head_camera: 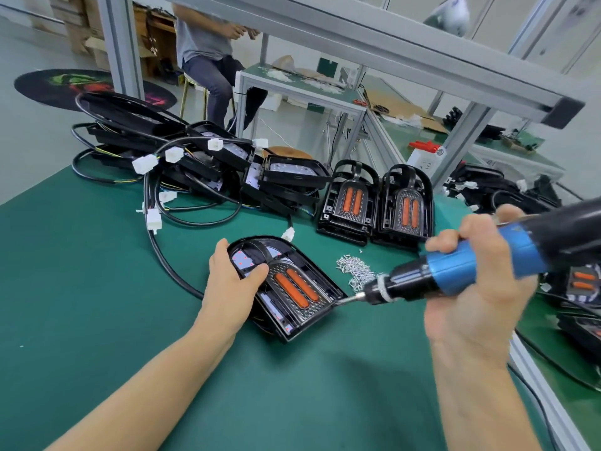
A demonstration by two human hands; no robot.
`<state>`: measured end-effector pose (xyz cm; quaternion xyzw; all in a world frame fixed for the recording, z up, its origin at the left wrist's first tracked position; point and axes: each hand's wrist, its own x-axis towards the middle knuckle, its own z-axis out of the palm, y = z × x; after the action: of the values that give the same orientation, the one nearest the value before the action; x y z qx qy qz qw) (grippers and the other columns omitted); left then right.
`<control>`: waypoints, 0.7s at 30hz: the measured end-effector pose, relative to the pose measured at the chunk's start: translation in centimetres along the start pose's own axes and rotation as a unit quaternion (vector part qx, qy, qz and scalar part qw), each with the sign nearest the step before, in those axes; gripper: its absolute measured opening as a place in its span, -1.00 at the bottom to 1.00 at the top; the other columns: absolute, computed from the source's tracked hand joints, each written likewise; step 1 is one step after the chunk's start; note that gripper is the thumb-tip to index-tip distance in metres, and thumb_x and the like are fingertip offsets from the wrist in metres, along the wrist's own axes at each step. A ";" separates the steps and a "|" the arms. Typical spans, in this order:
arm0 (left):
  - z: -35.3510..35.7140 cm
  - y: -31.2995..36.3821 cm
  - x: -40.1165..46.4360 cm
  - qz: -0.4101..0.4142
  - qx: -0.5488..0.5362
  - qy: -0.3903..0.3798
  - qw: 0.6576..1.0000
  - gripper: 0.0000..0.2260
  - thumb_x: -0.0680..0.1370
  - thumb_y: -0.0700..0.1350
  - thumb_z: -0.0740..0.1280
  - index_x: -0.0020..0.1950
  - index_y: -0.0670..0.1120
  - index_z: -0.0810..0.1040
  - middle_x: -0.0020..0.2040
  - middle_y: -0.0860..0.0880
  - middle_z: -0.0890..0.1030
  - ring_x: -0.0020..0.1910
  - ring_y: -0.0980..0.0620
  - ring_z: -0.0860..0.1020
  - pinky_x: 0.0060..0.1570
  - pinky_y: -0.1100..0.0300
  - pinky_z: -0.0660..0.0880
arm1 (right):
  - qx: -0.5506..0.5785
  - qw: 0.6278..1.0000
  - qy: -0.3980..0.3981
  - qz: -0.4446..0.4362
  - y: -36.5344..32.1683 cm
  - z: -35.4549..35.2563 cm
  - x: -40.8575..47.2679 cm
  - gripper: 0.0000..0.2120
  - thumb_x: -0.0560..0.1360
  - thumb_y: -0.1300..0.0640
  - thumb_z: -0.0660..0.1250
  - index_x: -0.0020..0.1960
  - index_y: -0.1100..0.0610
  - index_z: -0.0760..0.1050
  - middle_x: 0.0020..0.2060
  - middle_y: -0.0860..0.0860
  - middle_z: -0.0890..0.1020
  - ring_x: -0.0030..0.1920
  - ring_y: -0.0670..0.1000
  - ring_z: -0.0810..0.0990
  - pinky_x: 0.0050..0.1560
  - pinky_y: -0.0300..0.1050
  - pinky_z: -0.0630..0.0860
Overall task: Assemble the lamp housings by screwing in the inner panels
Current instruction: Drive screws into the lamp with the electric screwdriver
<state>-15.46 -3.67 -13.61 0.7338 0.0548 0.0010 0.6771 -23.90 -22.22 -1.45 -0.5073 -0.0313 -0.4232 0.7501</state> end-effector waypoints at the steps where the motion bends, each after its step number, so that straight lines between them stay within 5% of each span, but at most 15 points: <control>1: 0.0 0.0 0.0 0.000 -0.002 0.000 1.000 -0.31 0.54 -0.10 0.37 0.55 0.00 0.04 0.44 0.04 0.30 0.33 0.02 0.37 0.38 -0.02 0.29 | -0.020 1.000 0.010 0.004 -0.7 -0.8 0.5 -0.76 0.48 0.26 0.31 0.08 0.08 0.34 -0.28 -0.05 0.46 -0.41 -0.09 0.50 -0.28 -0.21 0.48; 6: -0.2 0.0 0.1 0.004 -0.015 -0.002 1.000 -0.30 0.53 -0.14 0.39 0.55 -0.02 0.07 0.44 0.02 0.34 0.34 0.01 0.38 0.39 -0.02 0.29 | -0.158 0.980 0.054 0.108 -2.7 -6.1 3.7 -0.67 0.48 0.17 0.45 0.09 0.12 0.32 -0.23 0.01 0.45 -0.47 -0.07 0.51 -0.40 -0.21 0.51; 11: -0.3 -0.2 0.2 0.003 -0.030 0.004 1.000 -0.30 0.50 -0.20 0.42 0.54 -0.06 0.13 0.37 0.00 0.43 0.26 0.02 0.44 0.28 0.10 0.35 | -0.393 0.878 0.039 0.269 -0.7 -11.2 5.5 -0.50 0.41 0.04 0.50 0.20 0.16 0.34 -0.20 0.08 0.53 -0.53 -0.05 0.54 -0.53 -0.17 0.51; 14: -0.4 -0.1 0.4 -0.006 -0.038 0.001 0.999 -0.24 0.48 -0.20 0.44 0.56 -0.08 0.08 0.38 -0.01 0.42 0.28 0.02 0.43 0.29 0.11 0.33 | -0.554 0.768 -0.037 0.317 1.2 -13.2 5.0 -0.46 0.40 -0.07 0.51 0.18 0.15 0.34 -0.18 0.07 0.58 -0.46 -0.03 0.58 -0.40 -0.16 0.47; 18: -0.4 0.0 0.8 -0.011 -0.030 0.003 0.999 -0.25 0.48 -0.19 0.45 0.55 -0.11 0.10 0.40 -0.03 0.40 0.26 0.03 0.41 0.23 0.18 0.30 | -0.762 0.552 -0.167 0.293 3.9 -13.7 4.0 -0.47 0.48 -0.27 0.32 0.09 0.12 0.22 -0.10 0.04 0.53 -0.12 0.10 0.54 -0.23 -0.09 0.39; 21: -0.3 0.2 1.0 -0.018 -0.029 0.001 0.999 -0.27 0.47 -0.19 0.45 0.54 -0.12 0.14 0.39 -0.06 0.42 0.29 -0.03 0.43 0.27 0.13 0.33 | -0.816 0.484 -0.198 0.246 5.1 -13.4 3.4 -0.51 0.53 -0.28 0.25 0.03 0.11 0.17 0.01 0.07 0.54 -0.03 0.12 0.54 -0.21 -0.08 0.36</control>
<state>-14.46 -3.26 -13.43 0.7127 0.0686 -0.0092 0.6980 -23.45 -34.13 -10.04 -0.9491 0.3066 0.0546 0.0467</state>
